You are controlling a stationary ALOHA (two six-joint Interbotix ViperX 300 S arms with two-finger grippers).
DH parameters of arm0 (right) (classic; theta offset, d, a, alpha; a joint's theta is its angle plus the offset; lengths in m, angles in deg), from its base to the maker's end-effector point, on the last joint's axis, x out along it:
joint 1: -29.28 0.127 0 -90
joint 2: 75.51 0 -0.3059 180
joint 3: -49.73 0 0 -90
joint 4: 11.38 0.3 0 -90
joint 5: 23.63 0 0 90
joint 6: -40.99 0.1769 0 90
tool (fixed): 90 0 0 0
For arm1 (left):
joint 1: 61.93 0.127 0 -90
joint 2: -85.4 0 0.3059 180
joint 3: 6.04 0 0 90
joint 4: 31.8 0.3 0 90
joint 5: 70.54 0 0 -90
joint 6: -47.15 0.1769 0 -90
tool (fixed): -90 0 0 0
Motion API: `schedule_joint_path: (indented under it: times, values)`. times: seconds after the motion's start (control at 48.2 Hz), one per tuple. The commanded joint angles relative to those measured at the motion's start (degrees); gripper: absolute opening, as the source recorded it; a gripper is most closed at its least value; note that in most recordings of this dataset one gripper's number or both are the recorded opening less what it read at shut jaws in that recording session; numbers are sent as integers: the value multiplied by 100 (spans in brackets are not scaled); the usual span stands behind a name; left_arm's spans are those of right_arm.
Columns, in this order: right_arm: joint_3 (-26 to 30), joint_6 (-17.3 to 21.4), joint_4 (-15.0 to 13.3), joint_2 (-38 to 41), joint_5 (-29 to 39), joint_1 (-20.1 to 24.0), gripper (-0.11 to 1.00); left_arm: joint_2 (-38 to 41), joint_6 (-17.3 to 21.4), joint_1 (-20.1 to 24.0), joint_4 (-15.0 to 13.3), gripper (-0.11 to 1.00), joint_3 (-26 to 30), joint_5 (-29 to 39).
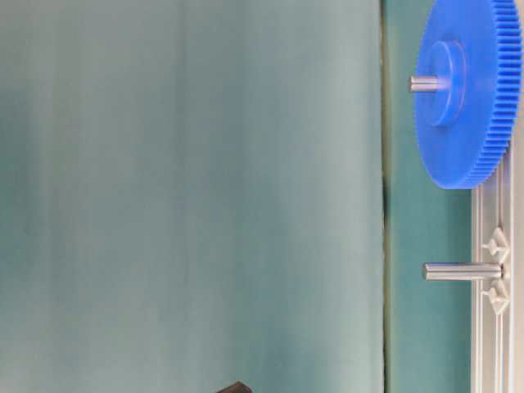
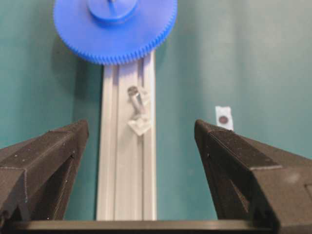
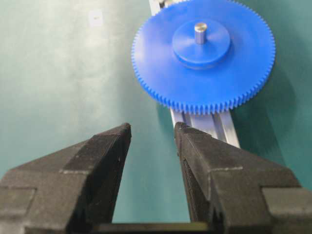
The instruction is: Insert the large gear onto the shaft.
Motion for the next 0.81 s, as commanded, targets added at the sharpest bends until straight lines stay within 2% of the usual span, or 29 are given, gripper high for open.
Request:
schedule_joint_path:
  times: [0.0,0.311,0.498,0.789]
  values:
    - [62,62,0,44,-44,-9,50,-35,-9,-18,9,87,70,-53]
    - [62,53,0,44,-53,-9,50,-35,-44,-18,9,87,44,-185]
    - [62,53,0,44,-62,-9,50,-35,-387,-18,9,87,0,-580]
    - [62,53,0,44,-62,-9,50,-35,-422,-18,9,87,-70,-615]
